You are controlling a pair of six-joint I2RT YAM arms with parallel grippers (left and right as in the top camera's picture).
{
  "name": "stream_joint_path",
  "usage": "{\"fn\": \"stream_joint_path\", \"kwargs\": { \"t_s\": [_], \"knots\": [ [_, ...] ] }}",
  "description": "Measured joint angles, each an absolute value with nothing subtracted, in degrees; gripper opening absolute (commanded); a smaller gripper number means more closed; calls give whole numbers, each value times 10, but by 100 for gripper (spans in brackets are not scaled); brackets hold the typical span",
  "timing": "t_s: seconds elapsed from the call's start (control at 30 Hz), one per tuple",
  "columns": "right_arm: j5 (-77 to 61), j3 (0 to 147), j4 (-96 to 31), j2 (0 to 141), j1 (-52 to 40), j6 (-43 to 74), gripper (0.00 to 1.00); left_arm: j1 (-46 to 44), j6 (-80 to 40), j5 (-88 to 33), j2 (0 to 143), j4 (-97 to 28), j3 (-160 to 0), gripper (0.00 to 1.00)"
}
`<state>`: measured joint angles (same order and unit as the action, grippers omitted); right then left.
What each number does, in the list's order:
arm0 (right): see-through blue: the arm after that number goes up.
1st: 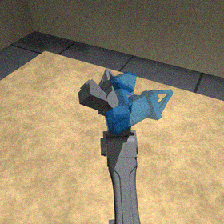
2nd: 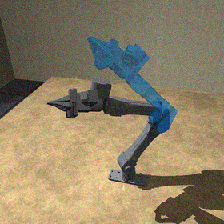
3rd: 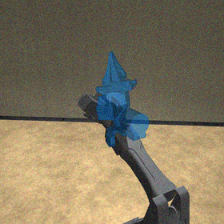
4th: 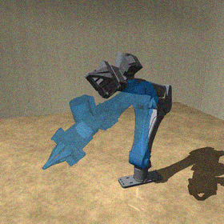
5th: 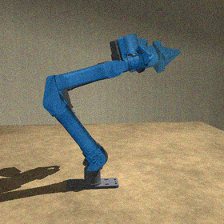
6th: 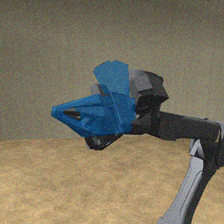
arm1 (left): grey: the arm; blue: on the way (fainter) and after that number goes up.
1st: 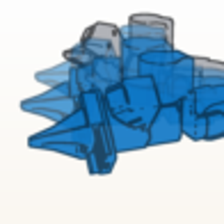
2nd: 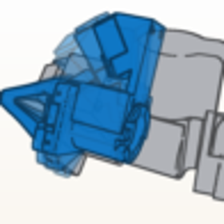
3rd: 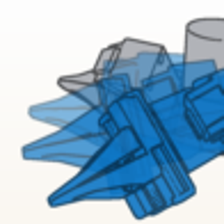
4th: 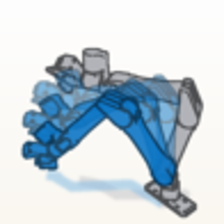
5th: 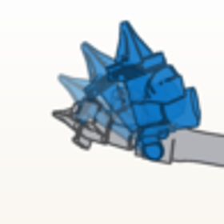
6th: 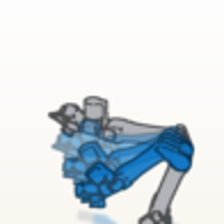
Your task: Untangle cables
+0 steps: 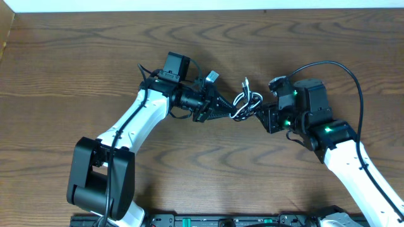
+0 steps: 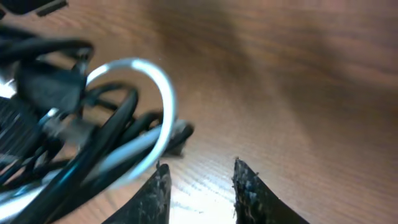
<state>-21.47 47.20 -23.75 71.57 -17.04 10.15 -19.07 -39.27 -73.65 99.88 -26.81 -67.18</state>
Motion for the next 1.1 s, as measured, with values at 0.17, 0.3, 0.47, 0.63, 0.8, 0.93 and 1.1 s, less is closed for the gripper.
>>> {"fn": "stream_joint_path", "kwargs": {
  "t_s": [0.17,0.3,0.47,0.63,0.8,0.93,1.1],
  "knots": [
    [-273,472,-222,716,-171,69,46,-191,-393,-756,999,-268,-672,7],
    [-317,472,-213,716,-170,38,30,-191,-393,-764,999,-268,-672,7],
    [-306,472,-198,716,-169,26,1,-191,-393,-778,999,-268,-672,7],
    [-298,472,-232,716,-168,67,1,-190,-392,-771,999,-255,-672,7],
    [-344,472,-307,716,-168,102,7,-189,-393,-746,999,-222,-672,7],
    [-396,472,-371,716,-168,112,13,-189,-394,-741,999,-203,-672,7],
    [-385,472,-406,716,-168,120,39,-188,-396,-733,999,-203,-672,8]
  ]
}}
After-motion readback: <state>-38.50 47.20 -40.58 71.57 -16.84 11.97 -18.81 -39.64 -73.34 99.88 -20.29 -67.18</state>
